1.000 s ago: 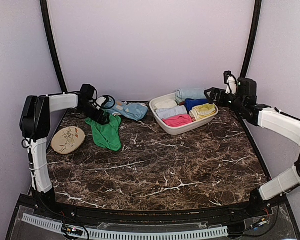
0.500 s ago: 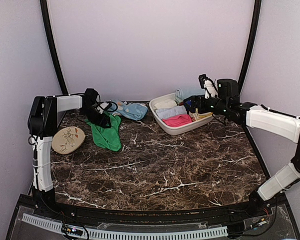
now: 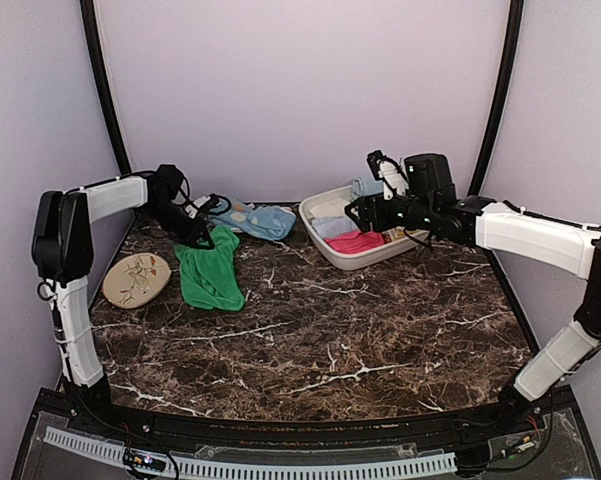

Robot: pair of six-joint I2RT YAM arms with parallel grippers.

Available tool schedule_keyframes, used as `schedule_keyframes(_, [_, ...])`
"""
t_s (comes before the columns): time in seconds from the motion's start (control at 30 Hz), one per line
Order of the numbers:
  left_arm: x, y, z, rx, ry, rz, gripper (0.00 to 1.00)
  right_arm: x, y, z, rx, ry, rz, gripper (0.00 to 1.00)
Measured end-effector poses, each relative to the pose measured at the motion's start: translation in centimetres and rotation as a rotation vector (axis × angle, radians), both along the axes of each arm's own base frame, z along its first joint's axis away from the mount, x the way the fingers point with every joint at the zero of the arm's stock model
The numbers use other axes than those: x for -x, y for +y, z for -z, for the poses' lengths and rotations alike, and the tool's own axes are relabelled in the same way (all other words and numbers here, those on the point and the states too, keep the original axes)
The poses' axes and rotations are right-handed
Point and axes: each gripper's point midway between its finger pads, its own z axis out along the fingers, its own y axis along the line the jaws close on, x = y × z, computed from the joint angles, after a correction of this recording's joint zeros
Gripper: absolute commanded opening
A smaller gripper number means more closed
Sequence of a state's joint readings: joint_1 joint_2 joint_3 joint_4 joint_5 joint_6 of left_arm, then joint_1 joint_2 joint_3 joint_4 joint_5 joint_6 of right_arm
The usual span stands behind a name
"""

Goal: Roll the towels
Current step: Pick up the towel from the towel pile, then place the towel at the center of the board, then pick up the towel from the center of the board.

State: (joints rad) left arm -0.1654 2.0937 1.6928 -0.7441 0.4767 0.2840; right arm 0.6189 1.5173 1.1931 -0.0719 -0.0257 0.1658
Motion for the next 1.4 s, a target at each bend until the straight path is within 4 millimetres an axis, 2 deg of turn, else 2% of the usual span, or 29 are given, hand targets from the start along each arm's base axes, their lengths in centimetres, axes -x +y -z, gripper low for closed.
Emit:
schedule_keyframes(0.17, [4.2,-1.3,-10.8,0.152,-0.143,0.048,0.00,1.2,2.0,0.5,0.014,0.012,-0.049,0.74])
schedule_keyframes(0.27, [7.6,-2.2,-14.1,0.238,-0.177,0.090,0.00,2.0,2.7,0.7,0.027,0.022,-0.072,0.73])
schedule_keyframes(0.33, [10.0,-2.8,-14.2,0.278,-0.150,0.119,0.02,2.5,3.0,0.9,0.033,0.029,-0.085,0.72])
schedule_keyframes(0.43, [13.5,-4.7,-11.6,0.303,-0.039,0.175,0.06,3.3,3.6,1.3,0.041,0.041,-0.104,0.72])
schedule_keyframes(0.47, [14.6,-5.5,-10.3,0.303,0.010,0.199,0.11,3.6,3.6,1.5,0.044,0.045,-0.109,0.72])
schedule_keyframes(0.53, [16.8,-7.0,-7.5,0.305,0.120,0.238,0.29,4.5,3.7,1.9,0.047,0.058,-0.119,0.72])
schedule_keyframes(0.7, [20.2,-10.7,-6.1,0.352,0.232,0.365,0.62,6.7,3.0,3.4,0.061,0.101,-0.133,0.71])
schedule_keyframes(0.77, [20.9,-11.5,-6.1,0.372,0.252,0.414,0.65,7.3,2.7,4.0,0.067,0.122,-0.130,0.71])
schedule_keyframes(0.8, [20.8,-11.8,-6.4,0.381,0.258,0.431,0.70,7.6,2.5,4.3,0.070,0.130,-0.128,0.71])
schedule_keyframes(0.87, [19.3,-12.0,-7.3,0.395,0.216,0.458,0.70,8.0,2.2,4.6,0.072,0.143,-0.121,0.71])
schedule_keyframes(1.0, [14.4,-10.6,-9.1,0.369,0.059,0.448,0.67,9.5,2.9,5.6,0.075,0.171,-0.137,0.71])
schedule_keyframes(1.07, [11.8,-9.6,-9.0,0.317,-0.016,0.436,0.66,10.4,3.7,6.2,0.081,0.187,-0.158,0.71])
schedule_keyframes(1.13, [10.1,-9.0,-7.6,0.243,-0.059,0.431,0.65,11.3,4.7,7.1,0.085,0.210,-0.178,0.70])
schedule_keyframes(1.2, [9.1,-8.9,-5.2,0.162,-0.060,0.436,0.65,11.8,5.4,8.0,0.095,0.232,-0.190,0.70])
schedule_keyframes(1.3, [8.6,-8.9,-0.6,0.067,0.000,0.444,0.64,12.6,6.1,9.9,0.121,0.274,-0.203,0.70])
schedule_keyframes(1.4, [8.8,-8.8,2.7,0.015,0.067,0.441,0.63,12.8,6.3,10.3,0.126,0.283,-0.208,0.70])
